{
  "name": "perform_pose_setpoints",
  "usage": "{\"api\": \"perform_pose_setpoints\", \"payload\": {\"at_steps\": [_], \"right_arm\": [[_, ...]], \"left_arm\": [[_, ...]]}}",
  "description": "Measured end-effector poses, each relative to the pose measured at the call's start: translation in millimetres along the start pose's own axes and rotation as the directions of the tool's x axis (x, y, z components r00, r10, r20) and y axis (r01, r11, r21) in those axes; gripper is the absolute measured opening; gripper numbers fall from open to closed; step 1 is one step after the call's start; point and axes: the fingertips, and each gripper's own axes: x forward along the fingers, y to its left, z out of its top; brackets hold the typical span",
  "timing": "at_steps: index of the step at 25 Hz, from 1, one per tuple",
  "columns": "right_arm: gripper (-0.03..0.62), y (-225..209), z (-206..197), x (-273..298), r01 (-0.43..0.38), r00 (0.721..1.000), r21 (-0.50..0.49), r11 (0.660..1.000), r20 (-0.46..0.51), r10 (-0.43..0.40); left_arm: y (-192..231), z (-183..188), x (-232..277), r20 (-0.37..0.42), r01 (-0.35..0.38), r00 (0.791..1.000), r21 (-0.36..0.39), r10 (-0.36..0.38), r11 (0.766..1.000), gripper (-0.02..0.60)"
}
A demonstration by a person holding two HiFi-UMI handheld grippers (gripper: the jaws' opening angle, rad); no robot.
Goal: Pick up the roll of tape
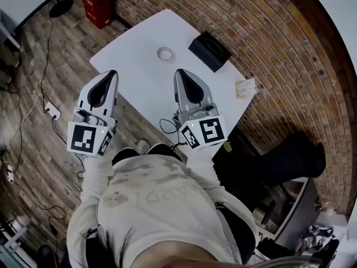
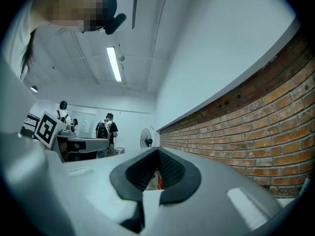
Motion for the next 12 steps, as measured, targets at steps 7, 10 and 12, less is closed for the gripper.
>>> {"api": "perform_pose_setpoints", "payload": {"at_steps": [7, 10, 12], "right_arm": [[0.011, -15, -19, 34, -0.001, 1.000, 0.027, 1.000, -0.029, 0.002], [0.011, -20, -26, 45, 0.014, 0.999, 0.030, 0.999, -0.043, -0.013], [0.011, -25, -30, 52, 0.032, 0.998, 0.028, 0.999, -0.053, -0.030]], "left_arm": [[29, -15, 19, -0.029, -0.026, 0.999, -0.028, 0.025, 0.999, 0.006], [39, -22, 31, -0.041, -0.013, 0.999, -0.035, 0.011, 0.999, 0.006], [46, -27, 41, -0.047, 0.005, 0.999, -0.046, -0.007, 0.999, 0.006]]}}
